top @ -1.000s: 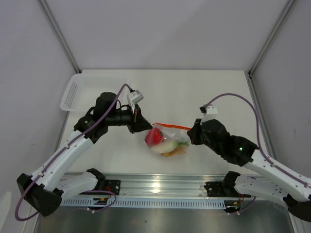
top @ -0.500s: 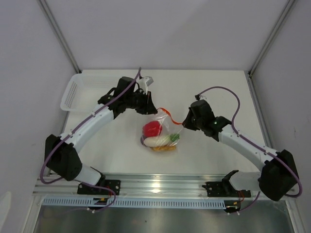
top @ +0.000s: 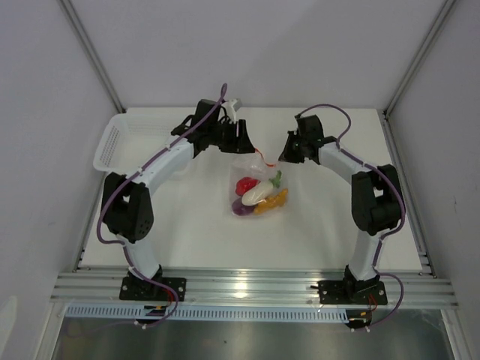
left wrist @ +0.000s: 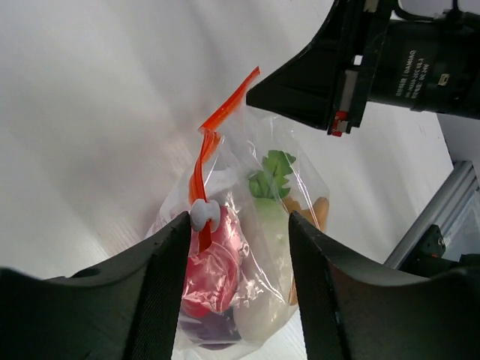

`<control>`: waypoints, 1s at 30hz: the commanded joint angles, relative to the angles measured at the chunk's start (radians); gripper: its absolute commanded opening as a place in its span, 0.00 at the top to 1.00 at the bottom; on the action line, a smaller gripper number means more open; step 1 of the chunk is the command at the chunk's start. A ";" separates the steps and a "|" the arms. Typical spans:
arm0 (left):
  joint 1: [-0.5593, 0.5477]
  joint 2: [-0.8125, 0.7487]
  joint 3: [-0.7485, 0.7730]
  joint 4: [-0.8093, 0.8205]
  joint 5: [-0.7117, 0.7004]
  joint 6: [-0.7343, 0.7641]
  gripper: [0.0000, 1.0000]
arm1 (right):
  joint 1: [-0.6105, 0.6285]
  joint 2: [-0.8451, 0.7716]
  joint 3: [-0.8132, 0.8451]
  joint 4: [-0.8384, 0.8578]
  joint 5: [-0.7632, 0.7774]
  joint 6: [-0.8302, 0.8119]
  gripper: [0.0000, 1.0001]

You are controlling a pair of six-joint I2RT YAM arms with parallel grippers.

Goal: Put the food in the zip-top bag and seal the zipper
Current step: Place the zipper food storage bag at the center of the board, then reset both arms

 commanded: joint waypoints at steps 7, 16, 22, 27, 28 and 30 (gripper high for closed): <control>0.007 -0.139 -0.054 0.121 -0.266 0.028 0.00 | 0.002 0.081 0.060 0.034 -0.020 -0.062 0.92; -0.016 -0.511 -0.338 0.222 -0.460 -0.019 0.00 | -0.004 0.093 0.060 0.028 0.072 -0.051 0.82; -0.031 -0.605 -0.361 0.109 -0.473 -0.043 0.00 | -0.004 0.087 0.059 0.002 0.140 -0.034 0.76; -0.054 -0.771 -0.529 0.161 -0.365 -0.125 0.00 | -0.003 0.013 0.031 -0.009 0.250 -0.048 0.01; -0.054 -0.831 -0.554 0.175 -0.347 -0.139 0.00 | -0.003 -0.023 0.028 -0.017 0.274 -0.054 0.01; -0.055 -0.882 -0.623 0.178 -0.319 -0.164 0.01 | -0.001 -0.065 0.030 -0.064 0.297 -0.068 0.01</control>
